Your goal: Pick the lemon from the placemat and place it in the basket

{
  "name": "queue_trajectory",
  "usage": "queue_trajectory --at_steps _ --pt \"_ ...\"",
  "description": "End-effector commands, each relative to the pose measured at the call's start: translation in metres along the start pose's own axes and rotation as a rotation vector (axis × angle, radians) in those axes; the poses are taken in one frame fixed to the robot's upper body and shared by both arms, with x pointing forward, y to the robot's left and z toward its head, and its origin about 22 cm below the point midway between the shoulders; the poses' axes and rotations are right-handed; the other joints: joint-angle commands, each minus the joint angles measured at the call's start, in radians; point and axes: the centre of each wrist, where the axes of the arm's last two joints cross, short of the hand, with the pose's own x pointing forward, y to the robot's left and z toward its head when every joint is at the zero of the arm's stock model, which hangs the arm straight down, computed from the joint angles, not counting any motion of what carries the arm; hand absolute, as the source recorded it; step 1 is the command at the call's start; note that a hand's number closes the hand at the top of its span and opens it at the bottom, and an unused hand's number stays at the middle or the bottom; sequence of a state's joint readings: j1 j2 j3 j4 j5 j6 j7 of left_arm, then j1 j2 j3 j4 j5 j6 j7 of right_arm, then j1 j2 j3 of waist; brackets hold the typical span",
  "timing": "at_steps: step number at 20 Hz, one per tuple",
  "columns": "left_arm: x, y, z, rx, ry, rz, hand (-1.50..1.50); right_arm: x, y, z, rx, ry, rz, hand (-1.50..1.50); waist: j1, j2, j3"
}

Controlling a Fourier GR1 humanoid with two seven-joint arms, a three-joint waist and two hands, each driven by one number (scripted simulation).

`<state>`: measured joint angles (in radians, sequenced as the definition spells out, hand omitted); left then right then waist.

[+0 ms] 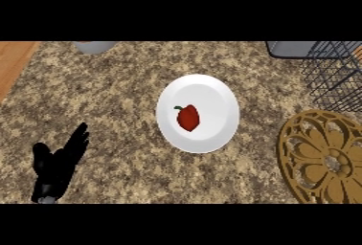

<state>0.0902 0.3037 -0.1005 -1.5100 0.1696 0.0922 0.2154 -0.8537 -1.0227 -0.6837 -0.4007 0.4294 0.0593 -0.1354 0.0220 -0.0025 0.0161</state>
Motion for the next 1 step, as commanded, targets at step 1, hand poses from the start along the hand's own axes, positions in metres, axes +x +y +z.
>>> queue_trajectory --at_steps 1 --pt "-0.0271 0.0042 0.0075 0.002 0.162 -0.006 0.0 -0.0208 -0.0459 0.009 -0.049 0.041 -0.022 -1.5 -0.003 0.017 -0.011"
